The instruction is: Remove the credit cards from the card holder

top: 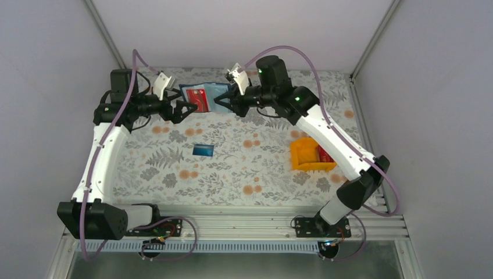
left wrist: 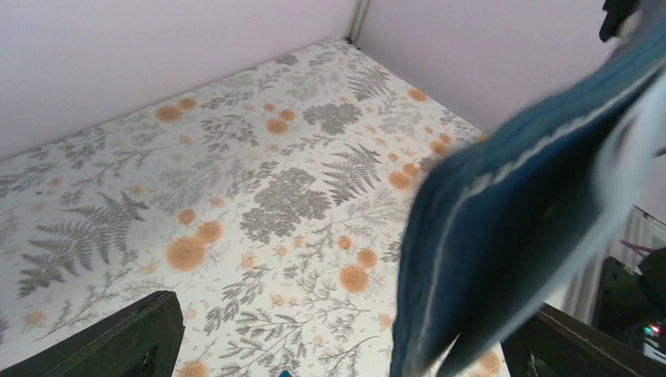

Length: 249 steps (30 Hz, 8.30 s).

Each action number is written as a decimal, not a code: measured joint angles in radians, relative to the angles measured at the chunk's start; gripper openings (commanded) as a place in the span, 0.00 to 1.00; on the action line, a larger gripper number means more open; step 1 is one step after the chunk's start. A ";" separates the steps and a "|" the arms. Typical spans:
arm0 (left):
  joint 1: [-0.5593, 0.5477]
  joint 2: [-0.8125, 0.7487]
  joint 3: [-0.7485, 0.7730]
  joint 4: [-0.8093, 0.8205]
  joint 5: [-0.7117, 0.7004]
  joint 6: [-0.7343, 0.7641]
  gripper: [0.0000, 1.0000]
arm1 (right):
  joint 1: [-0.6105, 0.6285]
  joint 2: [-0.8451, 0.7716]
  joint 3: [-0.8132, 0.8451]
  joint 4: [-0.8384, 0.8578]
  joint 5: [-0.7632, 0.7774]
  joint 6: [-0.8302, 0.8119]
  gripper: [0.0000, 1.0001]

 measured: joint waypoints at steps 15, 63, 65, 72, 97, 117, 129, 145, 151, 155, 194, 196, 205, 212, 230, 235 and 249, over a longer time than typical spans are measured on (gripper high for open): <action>0.012 -0.005 0.091 -0.261 0.439 0.285 0.03 | 0.000 -0.089 -0.106 0.059 -0.201 -0.150 0.04; 0.036 -0.039 0.021 -0.200 0.433 0.211 0.02 | -0.001 0.079 -0.106 0.303 -0.472 0.018 0.13; 0.036 -0.039 0.021 -0.204 0.440 0.213 0.02 | 0.004 0.085 -0.106 0.299 -0.484 0.013 0.05; 0.036 -0.039 0.021 -0.217 0.454 0.227 0.02 | 0.004 0.086 -0.106 0.295 -0.500 0.007 0.04; 0.037 -0.040 0.023 -0.222 0.501 0.256 0.04 | -0.016 0.023 -0.107 0.207 -0.452 -0.060 0.04; 0.039 -0.037 0.023 -0.134 0.277 0.124 0.02 | -0.157 0.020 -0.096 -0.003 -0.350 -0.061 0.04; 0.038 0.023 0.035 -0.053 0.028 0.042 0.02 | -0.444 0.052 -0.100 -0.249 0.047 -0.013 0.04; -0.021 -0.002 0.002 -0.013 -0.049 0.047 0.02 | -0.775 -0.071 -0.381 -0.416 0.270 -0.103 0.04; -0.069 -0.045 -0.044 0.017 -0.079 0.054 0.02 | -0.774 -0.209 -0.512 -0.394 0.291 -0.218 0.04; -0.070 -0.079 -0.091 0.020 -0.100 0.057 0.02 | -0.774 -0.260 -0.585 -0.397 0.296 -0.317 0.04; -0.139 -0.089 -0.097 0.034 -0.144 0.080 0.03 | -0.808 -0.134 -0.645 -0.489 0.520 -0.491 0.04; -0.142 -0.086 -0.097 0.033 -0.144 0.080 0.03 | -0.815 -0.132 -0.643 -0.490 0.514 -0.492 0.04; -0.142 -0.085 -0.097 0.033 -0.144 0.080 0.03 | -0.846 -0.111 -0.631 -0.487 0.466 -0.503 0.04; -0.143 -0.085 -0.097 0.033 -0.144 0.080 0.03 | -0.861 -0.093 -0.630 -0.468 0.431 -0.509 0.04; -0.148 -0.083 -0.097 0.030 -0.144 0.081 0.03 | -0.917 -0.076 -0.640 -0.426 0.454 -0.498 0.04; -0.152 -0.083 -0.097 0.029 -0.143 0.080 0.03 | -0.922 -0.072 -0.640 -0.420 0.461 -0.489 0.04; -0.154 -0.078 -0.097 0.027 -0.137 0.081 0.06 | -0.929 -0.054 -0.645 -0.384 0.544 -0.464 0.13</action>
